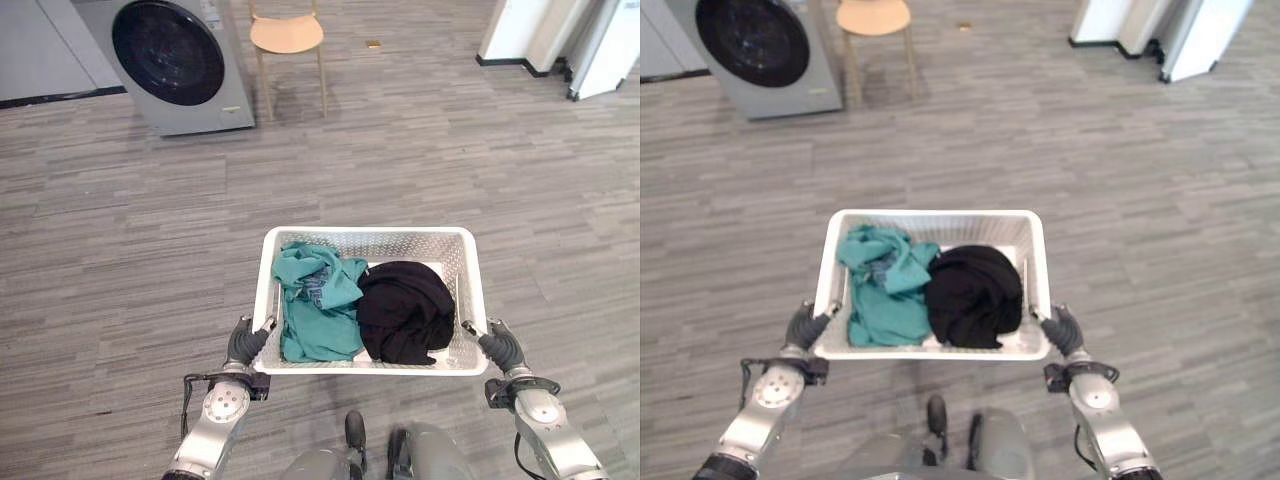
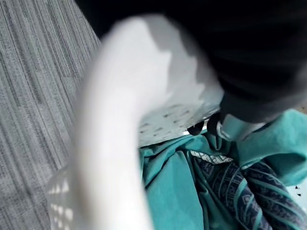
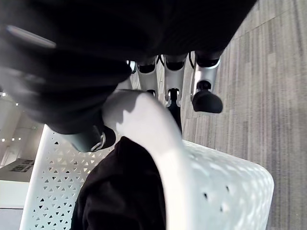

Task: Grab the laundry basket,head to the washer,open it,put in the laundry and shut it.

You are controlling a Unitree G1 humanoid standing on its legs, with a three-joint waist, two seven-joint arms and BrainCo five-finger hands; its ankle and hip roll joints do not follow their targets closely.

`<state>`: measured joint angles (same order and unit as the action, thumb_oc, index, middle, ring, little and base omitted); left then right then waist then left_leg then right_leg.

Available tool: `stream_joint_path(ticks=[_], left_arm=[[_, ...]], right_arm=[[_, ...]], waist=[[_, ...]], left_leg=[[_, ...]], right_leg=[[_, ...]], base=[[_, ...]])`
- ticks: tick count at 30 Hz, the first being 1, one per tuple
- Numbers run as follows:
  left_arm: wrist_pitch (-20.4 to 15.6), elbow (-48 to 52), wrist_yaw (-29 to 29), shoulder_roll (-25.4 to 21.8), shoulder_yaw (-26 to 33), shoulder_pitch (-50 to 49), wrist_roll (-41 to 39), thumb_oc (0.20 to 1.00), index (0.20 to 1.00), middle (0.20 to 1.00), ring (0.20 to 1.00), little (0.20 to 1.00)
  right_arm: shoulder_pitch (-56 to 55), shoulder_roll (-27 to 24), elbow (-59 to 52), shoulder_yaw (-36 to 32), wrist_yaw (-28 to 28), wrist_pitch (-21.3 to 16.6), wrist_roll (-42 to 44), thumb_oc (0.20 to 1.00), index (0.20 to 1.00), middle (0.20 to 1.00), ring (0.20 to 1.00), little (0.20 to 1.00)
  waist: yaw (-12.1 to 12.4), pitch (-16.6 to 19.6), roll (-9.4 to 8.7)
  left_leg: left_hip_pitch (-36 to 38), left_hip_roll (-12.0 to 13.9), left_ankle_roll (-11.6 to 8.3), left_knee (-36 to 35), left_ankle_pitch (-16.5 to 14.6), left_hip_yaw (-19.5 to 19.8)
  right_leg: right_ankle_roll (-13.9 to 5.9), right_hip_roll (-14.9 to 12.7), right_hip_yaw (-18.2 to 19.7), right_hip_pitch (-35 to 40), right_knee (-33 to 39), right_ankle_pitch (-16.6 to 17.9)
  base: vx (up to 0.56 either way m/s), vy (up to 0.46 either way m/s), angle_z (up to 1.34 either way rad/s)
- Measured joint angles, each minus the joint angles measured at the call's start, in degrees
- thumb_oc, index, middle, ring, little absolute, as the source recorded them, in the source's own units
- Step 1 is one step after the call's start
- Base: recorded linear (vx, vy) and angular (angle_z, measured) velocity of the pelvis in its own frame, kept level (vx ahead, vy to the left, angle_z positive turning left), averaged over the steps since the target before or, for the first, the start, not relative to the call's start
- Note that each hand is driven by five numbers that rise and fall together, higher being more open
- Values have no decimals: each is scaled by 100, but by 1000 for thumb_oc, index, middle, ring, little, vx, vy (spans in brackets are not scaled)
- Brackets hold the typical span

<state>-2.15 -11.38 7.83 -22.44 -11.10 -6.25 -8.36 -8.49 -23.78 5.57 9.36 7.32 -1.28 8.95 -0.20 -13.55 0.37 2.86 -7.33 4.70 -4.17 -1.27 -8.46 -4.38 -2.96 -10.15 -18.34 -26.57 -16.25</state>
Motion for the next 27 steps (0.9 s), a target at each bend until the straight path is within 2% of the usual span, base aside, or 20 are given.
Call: stream_joint_path(ticks=[1,2,3,6,7,8,10,12,13,14,15,17,18,20,21,22,23,25,26,27], left_arm=[[-19,-112,-2,41,35,-57,-8,200,200,200,200,200],[-50,-242,-59,81,20,-65,-7,200,200,200,200,200],[-40,-297,-97,105,20,-82,5,200,200,200,200,200],[15,-368,-98,232,27,-241,11,200,200,200,200,200],[19,-370,-98,260,12,-326,13,200,200,200,200,200],[25,-372,-97,337,12,-383,24,200,200,200,200,200],[29,-375,-96,371,20,-442,56,200,200,200,200,200],[28,-299,-93,438,34,-464,56,200,200,200,200,200],[6,-111,-85,429,91,-461,51,200,200,200,200,200],[7,-52,-81,421,122,-365,51,200,200,200,200,200],[0,45,-80,416,135,-348,51,200,200,200,200,200],[1,43,-83,411,130,-320,53,200,200,200,200,200],[1,29,-84,414,127,-325,53,200,200,200,200,200],[12,17,-86,397,74,-354,57,200,200,200,200,200],[11,20,-84,403,75,-450,57,200,200,200,200,200],[20,6,-86,371,50,-639,56,200,200,200,200,200],[27,-19,-87,319,117,-604,55,200,200,200,200,200],[41,-21,-91,249,56,-498,55,200,200,200,200,200],[53,-37,-93,210,80,-453,54,200,200,200,200,200],[57,-52,-96,208,147,-436,54,200,200,200,200,200]], right_arm=[[-64,-4,0,33,-2,-1,0,200,200,200,200,200],[-210,-7,50,46,-2,-3,0,200,200,200,200,200],[-223,37,190,64,-8,2,0,200,200,200,200,200],[-226,75,369,97,-18,28,0,200,200,200,200,200],[-255,65,405,104,-43,33,0,200,200,200,200,200],[-261,36,476,98,-65,36,0,200,200,200,200,200],[-264,20,497,87,-119,37,3,200,200,200,200,200],[-247,-36,455,48,-154,36,5,200,200,200,200,200],[-93,-90,373,-21,-174,-30,7,200,200,200,200,200],[17,-64,327,-97,-191,-30,9,200,200,200,200,200],[1,-6,207,-179,-194,-31,9,200,200,200,200,200],[-40,-10,211,-201,-193,-30,9,200,200,200,200,200],[-89,6,217,-203,-190,-33,9,200,200,200,200,200],[-144,0,244,-192,-177,-35,9,200,200,200,200,200],[-199,-22,231,-153,-169,-35,9,200,200,200,200,200],[-296,-32,214,-42,-152,-28,5,200,200,200,200,200],[-298,24,219,22,-106,-2,4,200,200,200,200,200],[-272,-9,222,11,-108,9,4,200,200,200,200,200],[-220,89,228,27,-110,48,-2,200,200,200,200,200],[-202,134,227,32,-106,76,-5,200,200,200,200,200]], waist=[[-6,6,-14],[-167,-9,-65],[-206,2,-143],[-277,11,-119],[-314,13,-92],[-298,20,-23],[-269,23,-11],[-212,49,-6],[-114,64,-9],[-72,49,-50],[16,32,-115],[40,-15,-184],[44,-24,-181],[37,-52,-122],[60,-14,-55],[144,98,-48],[154,102,-262],[176,84,-238],[203,44,-331],[202,44,-354]], left_leg=[[132,26,-248,101,-391,-146],[189,41,25,507,-743,-458],[370,-68,136,489,-764,-374],[817,-142,73,381,-827,-178],[1098,-136,-53,351,-901,-2],[1280,-68,-89,431,-924,125],[1136,50,-154,1483,-925,259],[553,187,-669,3037,-629,62],[-252,540,-854,4059,-927,-22],[-1122,904,-799,4804,-913,-93],[-1811,981,-602,4305,-920,-177],[-2260,928,-487,2830,-733,-168],[-2330,849,-564,1896,-477,-196],[-2561,830,-647,1033,-136,-226],[-2565,823,-557,1024,-127,-225],[-2359,777,-361,1051,112,-169],[-2293,654,-371,1183,153,-410],[-2020,564,50,1108,793,-388],[-1776,448,175,1175,743,-466],[-1522,367,253,1224,531,-546]], right_leg=[[58,74,7,-132,863,378],[-108,0,-8,-174,1943,857],[-54,-69,-73,-263,2216,1134],[275,43,-229,-321,2381,1675],[491,182,-108,-113,2379,1899],[682,209,28,56,2322,2336],[927,229,217,384,2092,2569],[1035,203,213,789,2260,2465],[1105,227,271,1318,2578,2145],[1166,240,288,1796,2742,1892],[1063,158,359,2174,2920,1636],[903,85,347,2648,3057,1353],[808,56,272,2887,3117,1210],[548,108,227,3346,3113,951],[423,132,264,3570,3103,788],[204,83,366,3865,2963,408],[102,-194,347,3860,2767,215],[58,-277,386,3765,2602,152],[1,-339,469,3740,2558,233],[-29,-423,342,3796,2389,310]], base=[[515,-144,66],[387,-114,80],[418,-131,82],[432,-146,41],[456,-202,51],[401,-237,45],[269,-191,43],[270,-188,32],[513,-243,4],[543,-149,-9],[659,-124,-21],[499,-59,-14],[389,-14,-2],[332,17,-20],[380,55,-74],[524,109,-75],[431,122,-76],[450,163,-58],[442,164,-58],[386,138,-62]])
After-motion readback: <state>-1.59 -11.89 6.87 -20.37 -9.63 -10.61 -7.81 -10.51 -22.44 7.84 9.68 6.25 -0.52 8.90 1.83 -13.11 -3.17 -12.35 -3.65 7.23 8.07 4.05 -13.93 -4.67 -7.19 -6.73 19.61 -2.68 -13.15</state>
